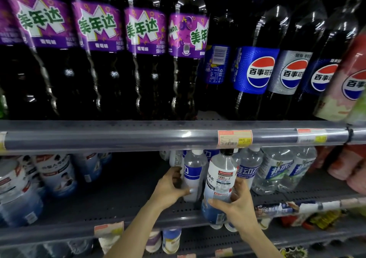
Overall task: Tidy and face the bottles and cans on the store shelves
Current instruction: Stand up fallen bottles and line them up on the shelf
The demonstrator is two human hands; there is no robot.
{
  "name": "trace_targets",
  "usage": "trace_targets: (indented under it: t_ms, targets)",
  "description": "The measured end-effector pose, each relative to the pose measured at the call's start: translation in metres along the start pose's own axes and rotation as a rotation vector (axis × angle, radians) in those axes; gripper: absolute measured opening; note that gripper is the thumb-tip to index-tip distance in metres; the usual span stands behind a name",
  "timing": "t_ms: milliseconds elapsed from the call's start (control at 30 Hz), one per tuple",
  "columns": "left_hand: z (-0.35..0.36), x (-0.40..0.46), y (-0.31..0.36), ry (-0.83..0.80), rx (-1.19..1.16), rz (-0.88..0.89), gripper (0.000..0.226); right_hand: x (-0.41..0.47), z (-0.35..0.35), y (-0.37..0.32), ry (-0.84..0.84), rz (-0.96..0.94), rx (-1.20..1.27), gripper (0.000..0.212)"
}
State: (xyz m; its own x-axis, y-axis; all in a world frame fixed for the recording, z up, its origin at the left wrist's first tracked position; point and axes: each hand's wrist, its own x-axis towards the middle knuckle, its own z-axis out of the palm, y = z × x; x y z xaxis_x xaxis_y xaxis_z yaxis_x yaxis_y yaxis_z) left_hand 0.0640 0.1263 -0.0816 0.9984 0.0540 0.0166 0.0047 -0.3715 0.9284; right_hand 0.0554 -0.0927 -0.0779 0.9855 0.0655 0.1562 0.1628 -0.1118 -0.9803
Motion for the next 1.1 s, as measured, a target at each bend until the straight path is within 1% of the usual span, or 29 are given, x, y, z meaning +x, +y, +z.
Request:
trace_targets:
  t_ms: [67,133,233,333,400,467,567,700,833,900,1100]
  targets:
    - [-0.021,-0.01,-0.006,-0.006,0.152,0.009,0.067,-0.005,0.002,-0.003,0.001,-0.015,0.004,0.073]
    - [-0.049,-0.026,-0.017,-0.004,0.359,0.029,0.061,-0.012,0.009,-0.008,0.014,-0.033,0.004,0.073]
    - [-0.096,-0.06,-0.047,-0.031,0.607,-0.005,0.059,-0.028,0.031,-0.015,0.049,-0.06,0.013,0.072]
    - [-0.14,-0.097,-0.083,-0.081,0.744,-0.057,0.058,-0.042,0.065,-0.02,0.037,-0.067,0.021,0.071]
    - [-0.165,-0.115,-0.106,-0.034,0.801,-0.006,0.055,-0.047,0.095,-0.024,0.012,-0.077,0.027,0.07]
    - [-0.183,-0.133,-0.122,0.057,0.877,0.07,0.05,-0.051,0.128,-0.028,-0.015,-0.104,0.029,0.07]
    - [-0.199,-0.152,-0.132,0.12,1.018,0.18,0.043,-0.053,0.176,-0.035,-0.054,-0.136,0.011,0.07]
    - [-0.217,-0.163,-0.145,0.137,1.103,0.276,0.043,-0.051,0.233,-0.042,-0.131,-0.145,-0.011,0.068]
    - [-0.229,-0.165,-0.158,0.183,1.131,0.344,0.042,-0.043,0.28,-0.047,-0.141,-0.128,-0.023,0.07]
    - [-0.229,-0.164,-0.158,0.186,1.11,0.356,0.049,-0.036,0.295,-0.048,-0.127,-0.131,-0.043,0.069]
    - [-0.233,-0.161,-0.163,0.19,1.113,0.391,0.05,-0.029,0.331,-0.034,-0.137,-0.123,-0.11,0.065]
